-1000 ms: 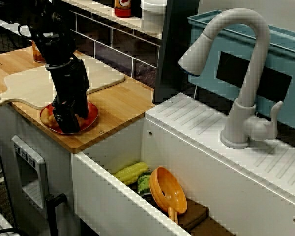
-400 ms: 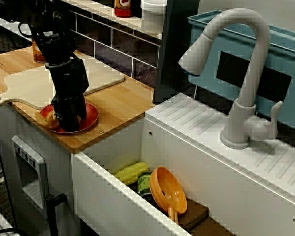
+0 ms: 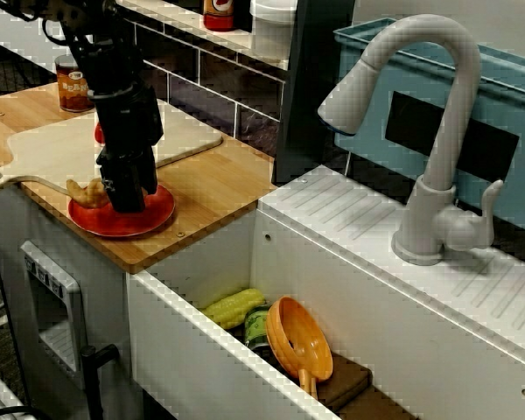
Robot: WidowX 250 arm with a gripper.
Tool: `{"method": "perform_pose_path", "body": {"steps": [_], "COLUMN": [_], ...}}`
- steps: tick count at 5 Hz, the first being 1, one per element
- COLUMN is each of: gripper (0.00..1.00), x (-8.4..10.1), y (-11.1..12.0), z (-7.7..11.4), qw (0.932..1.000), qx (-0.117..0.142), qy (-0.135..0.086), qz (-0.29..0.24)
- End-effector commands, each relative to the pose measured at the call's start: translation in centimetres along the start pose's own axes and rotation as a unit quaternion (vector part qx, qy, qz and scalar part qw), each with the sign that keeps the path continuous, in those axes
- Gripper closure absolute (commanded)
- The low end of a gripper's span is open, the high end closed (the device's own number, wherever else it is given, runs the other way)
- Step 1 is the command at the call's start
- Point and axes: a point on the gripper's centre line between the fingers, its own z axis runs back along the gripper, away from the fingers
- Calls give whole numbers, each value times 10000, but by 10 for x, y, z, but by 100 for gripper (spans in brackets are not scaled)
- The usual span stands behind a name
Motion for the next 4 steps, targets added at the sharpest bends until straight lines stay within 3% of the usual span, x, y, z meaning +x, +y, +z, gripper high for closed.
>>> {"method": "perform_pose_path", "body": {"steps": [1, 2, 4], "gripper": [100, 100, 100], "x": [-1, -6, -23], "y": [18, 19, 29], "z": [25, 32, 44], "qw": [9995, 9988, 9980], "qx": [192, 335, 551], "qy": [76, 208, 167], "qz": [-228, -300, -248]}}
